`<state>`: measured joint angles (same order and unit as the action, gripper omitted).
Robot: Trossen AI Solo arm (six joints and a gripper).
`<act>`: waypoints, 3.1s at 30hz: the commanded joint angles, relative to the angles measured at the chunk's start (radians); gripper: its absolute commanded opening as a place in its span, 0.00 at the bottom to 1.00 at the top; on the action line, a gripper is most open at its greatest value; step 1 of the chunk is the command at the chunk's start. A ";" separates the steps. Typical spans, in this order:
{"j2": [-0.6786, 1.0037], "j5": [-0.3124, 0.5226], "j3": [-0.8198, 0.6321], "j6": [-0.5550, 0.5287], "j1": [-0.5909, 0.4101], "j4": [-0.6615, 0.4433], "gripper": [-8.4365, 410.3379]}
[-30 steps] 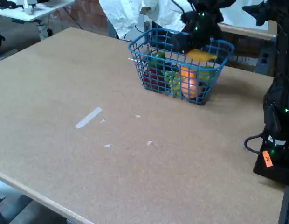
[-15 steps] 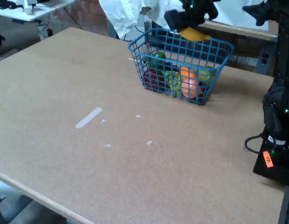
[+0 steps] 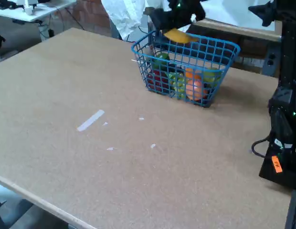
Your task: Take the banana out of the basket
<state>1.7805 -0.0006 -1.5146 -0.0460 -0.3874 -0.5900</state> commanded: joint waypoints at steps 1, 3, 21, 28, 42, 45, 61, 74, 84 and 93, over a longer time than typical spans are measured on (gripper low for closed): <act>-0.003 0.000 -0.019 -0.043 0.078 -0.020 0.02; -0.003 0.002 -0.037 -0.048 0.098 -0.042 0.02; -0.010 0.017 -0.066 -0.062 0.324 -0.093 0.02; -0.007 0.017 -0.065 0.039 0.412 -0.064 0.02; 0.077 0.009 -0.063 0.198 0.509 -0.072 0.02; 0.118 0.009 -0.063 0.205 0.513 -0.071 0.02; 0.241 -0.039 -0.063 0.280 0.513 -0.014 0.02; 0.333 -0.135 -0.063 0.310 0.525 0.042 0.02; 0.387 -0.143 -0.063 0.304 0.533 0.074 0.02; 0.404 -0.138 -0.063 0.293 0.533 0.101 0.02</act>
<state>2.1662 -0.1352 -1.5780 0.2562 0.1452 -0.5091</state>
